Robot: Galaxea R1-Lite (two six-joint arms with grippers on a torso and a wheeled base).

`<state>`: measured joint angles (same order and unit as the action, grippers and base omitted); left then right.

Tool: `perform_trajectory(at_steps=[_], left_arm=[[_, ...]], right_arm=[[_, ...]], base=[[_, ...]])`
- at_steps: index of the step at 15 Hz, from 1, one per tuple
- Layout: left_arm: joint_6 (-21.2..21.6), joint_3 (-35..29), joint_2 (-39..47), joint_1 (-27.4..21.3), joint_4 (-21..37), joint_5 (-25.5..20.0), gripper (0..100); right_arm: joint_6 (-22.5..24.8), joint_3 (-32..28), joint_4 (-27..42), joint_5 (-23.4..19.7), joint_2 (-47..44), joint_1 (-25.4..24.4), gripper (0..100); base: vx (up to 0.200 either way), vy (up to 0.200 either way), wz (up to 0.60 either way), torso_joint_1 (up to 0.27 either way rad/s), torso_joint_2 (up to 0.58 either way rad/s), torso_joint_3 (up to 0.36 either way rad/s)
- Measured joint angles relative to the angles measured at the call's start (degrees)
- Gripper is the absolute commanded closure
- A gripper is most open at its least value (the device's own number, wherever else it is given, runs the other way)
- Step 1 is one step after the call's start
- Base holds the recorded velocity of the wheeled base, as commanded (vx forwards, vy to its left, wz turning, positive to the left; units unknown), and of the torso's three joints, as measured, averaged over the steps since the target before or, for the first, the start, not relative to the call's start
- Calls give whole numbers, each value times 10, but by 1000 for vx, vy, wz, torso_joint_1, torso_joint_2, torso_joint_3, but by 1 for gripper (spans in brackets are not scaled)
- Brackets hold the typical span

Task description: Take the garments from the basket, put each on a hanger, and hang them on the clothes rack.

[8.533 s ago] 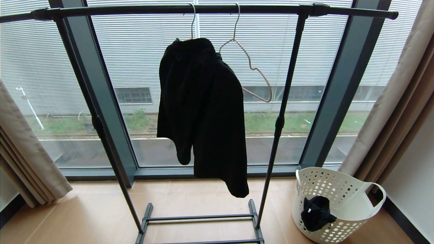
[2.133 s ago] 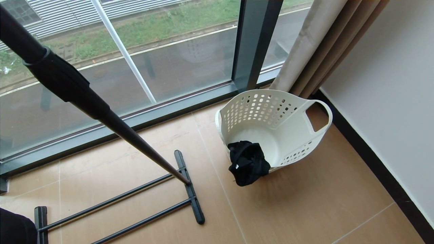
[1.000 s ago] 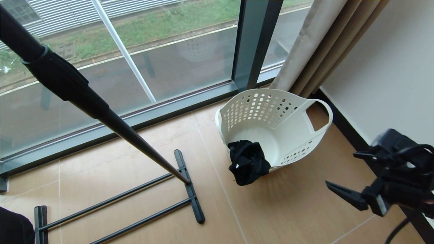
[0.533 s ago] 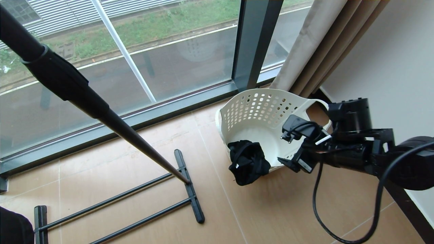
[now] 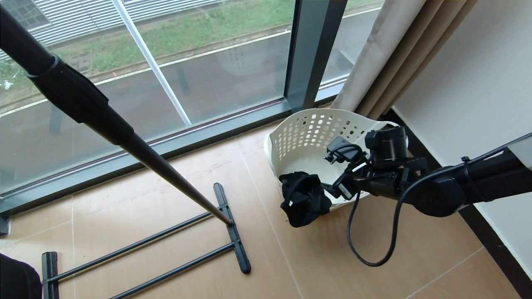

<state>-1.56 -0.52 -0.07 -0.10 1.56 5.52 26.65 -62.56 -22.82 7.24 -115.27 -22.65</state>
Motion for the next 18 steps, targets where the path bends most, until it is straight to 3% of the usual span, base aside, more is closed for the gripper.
perform_trajectory(at_steps=[4, 18], left_arm=[[0, 0, 0, 0, 0, 0, 0], [0, 0, 0, 0, 0, 0, 0]], right_arm=[[-40, -30, -11, 1, -40, -9, 0], [-87, -91, -11, 3, -107, -14, 0]], base=[[0, 0, 0, 0, 0, 0], [0, 0, 0, 0, 0, 0]])
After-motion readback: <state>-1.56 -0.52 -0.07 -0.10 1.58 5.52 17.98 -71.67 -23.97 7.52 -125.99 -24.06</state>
